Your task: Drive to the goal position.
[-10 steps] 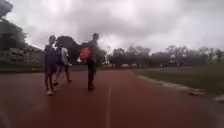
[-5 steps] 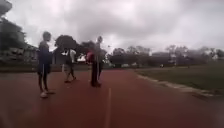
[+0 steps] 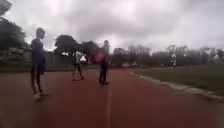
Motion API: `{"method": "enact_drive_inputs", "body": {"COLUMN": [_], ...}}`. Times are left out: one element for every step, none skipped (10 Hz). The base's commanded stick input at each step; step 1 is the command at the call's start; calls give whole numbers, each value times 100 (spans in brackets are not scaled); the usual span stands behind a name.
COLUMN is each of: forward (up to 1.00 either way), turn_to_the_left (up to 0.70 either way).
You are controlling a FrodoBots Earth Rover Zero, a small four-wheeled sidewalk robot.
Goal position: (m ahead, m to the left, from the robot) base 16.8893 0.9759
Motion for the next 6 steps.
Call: {"method": "enact_drive_inputs", "body": {"forward": [50, 50, 50, 50, 50, 50], "turn_to_the_left": [2, 2, 2, 2, 2, 2]}}
